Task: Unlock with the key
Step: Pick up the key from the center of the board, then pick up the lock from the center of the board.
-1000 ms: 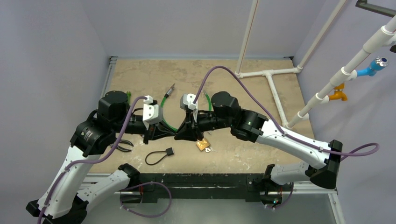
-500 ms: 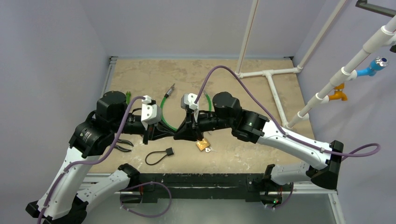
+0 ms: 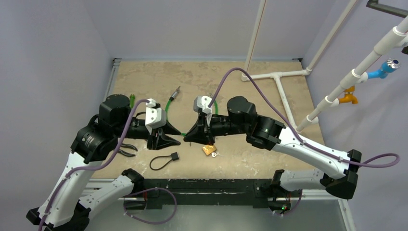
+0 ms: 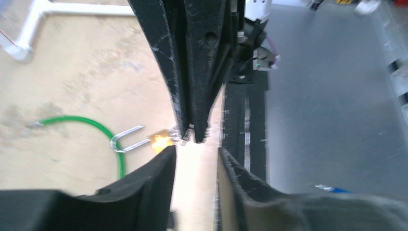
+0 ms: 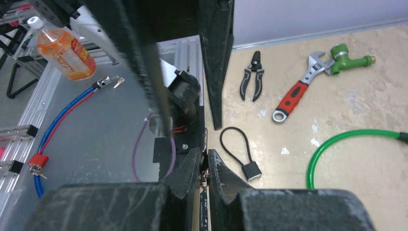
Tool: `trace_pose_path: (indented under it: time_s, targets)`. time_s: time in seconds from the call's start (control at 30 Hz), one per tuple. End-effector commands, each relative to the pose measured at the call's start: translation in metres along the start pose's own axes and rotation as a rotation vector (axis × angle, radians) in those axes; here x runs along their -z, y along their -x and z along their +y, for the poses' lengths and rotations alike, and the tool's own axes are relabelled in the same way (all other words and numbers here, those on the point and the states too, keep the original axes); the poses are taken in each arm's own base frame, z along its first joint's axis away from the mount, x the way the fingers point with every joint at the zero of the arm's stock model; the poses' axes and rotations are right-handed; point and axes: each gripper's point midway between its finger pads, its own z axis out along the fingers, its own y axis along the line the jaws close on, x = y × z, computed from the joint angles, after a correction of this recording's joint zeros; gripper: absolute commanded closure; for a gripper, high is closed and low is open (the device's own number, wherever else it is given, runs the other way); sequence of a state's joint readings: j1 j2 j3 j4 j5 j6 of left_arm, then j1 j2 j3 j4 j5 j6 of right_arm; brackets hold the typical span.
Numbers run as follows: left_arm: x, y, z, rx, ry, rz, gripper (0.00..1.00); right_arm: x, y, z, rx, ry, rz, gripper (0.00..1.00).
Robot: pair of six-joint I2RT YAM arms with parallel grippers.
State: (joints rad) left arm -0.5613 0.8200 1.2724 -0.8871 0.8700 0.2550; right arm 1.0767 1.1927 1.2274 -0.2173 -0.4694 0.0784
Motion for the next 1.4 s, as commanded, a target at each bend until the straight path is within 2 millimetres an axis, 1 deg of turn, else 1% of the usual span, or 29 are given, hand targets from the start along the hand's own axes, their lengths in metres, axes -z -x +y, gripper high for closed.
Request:
trace_pose_path:
  time_s: [0.0, 0.03, 0.07, 0.23, 0.3, 0.37, 0.43, 0.47, 0.57, 0.63, 0.73, 0.8, 0.87, 0.93, 1.03, 1.13, 1.17, 1.27, 1.3, 1.37]
  targets:
    - [0.007, 0.0, -0.01, 0.009, -0.009, 0.005, 0.37, 0.009, -0.014, -0.015, -0.028, -0.077, 0.054, 1.0]
    - [0.007, -0.003, -0.008, 0.009, 0.003, 0.017, 0.22, 0.009, -0.019, -0.014, -0.041, -0.072, 0.078, 1.0]
    - [0.007, -0.008, -0.005, 0.006, 0.015, 0.033, 0.15, 0.01, -0.024, -0.013, -0.051, -0.069, 0.098, 1.0]
    - [0.004, -0.042, 0.017, 0.005, 0.099, 0.142, 0.08, 0.018, -0.057, -0.013, -0.117, -0.089, 0.18, 1.0]
    - [-0.001, -0.071, 0.028, -0.047, 0.113, 0.203, 0.05, 0.021, -0.07, -0.015, -0.139, -0.111, 0.205, 1.0]
    - [-0.005, -0.111, 0.044, -0.078, 0.144, 0.299, 0.04, 0.027, -0.079, -0.016, -0.166, -0.139, 0.208, 1.0]
    - [-0.008, -0.152, 0.05, -0.078, 0.124, 0.413, 0.04, 0.033, -0.085, -0.016, -0.199, -0.166, 0.189, 1.0]
    - [-0.01, -0.168, 0.052, -0.067, 0.114, 0.457, 0.04, 0.036, -0.086, -0.016, -0.216, -0.181, 0.171, 1.0]
    - [-0.014, -0.209, 0.062, -0.064, 0.103, 0.565, 0.0, 0.046, -0.086, -0.012, -0.265, -0.2, 0.119, 1.0]
    - [-0.016, -0.236, 0.07, -0.088, 0.091, 0.665, 0.0, 0.053, -0.084, -0.009, -0.289, -0.212, 0.088, 1.0]
    - [-0.017, -0.265, 0.079, -0.09, 0.08, 0.762, 0.0, 0.062, -0.078, -0.006, -0.312, -0.224, 0.036, 1.0]
    - [-0.021, -0.278, 0.08, -0.078, 0.066, 0.779, 0.0, 0.066, -0.075, -0.005, -0.325, -0.237, 0.013, 1.0]
    - [-0.025, -0.287, 0.074, -0.051, 0.039, 0.778, 0.0, 0.07, -0.07, -0.006, -0.326, -0.247, -0.006, 1.0]
    - [-0.028, -0.294, 0.065, -0.025, 0.011, 0.783, 0.03, 0.073, -0.066, -0.007, -0.324, -0.26, -0.014, 1.0]
    - [-0.035, -0.306, 0.058, -0.04, 0.003, 0.798, 0.05, 0.075, -0.06, -0.011, -0.319, -0.276, -0.022, 1.0]
    - [-0.041, -0.319, 0.065, -0.086, 0.049, 0.82, 0.07, 0.077, -0.056, -0.013, -0.319, -0.286, -0.031, 1.0]
    - [-0.042, -0.322, 0.067, -0.089, 0.058, 0.822, 0.14, 0.078, -0.054, -0.014, -0.319, -0.289, -0.036, 1.0]
    - [-0.043, -0.325, 0.075, -0.113, 0.092, 0.825, 0.26, 0.081, -0.049, -0.015, -0.322, -0.297, -0.053, 1.0]
    - [-0.043, -0.326, 0.078, -0.12, 0.106, 0.829, 0.28, 0.082, -0.047, -0.014, -0.321, -0.299, -0.057, 1.0]
    - [-0.043, -0.325, 0.084, -0.127, 0.134, 0.833, 0.28, 0.083, -0.044, -0.015, -0.319, -0.304, -0.065, 1.0]
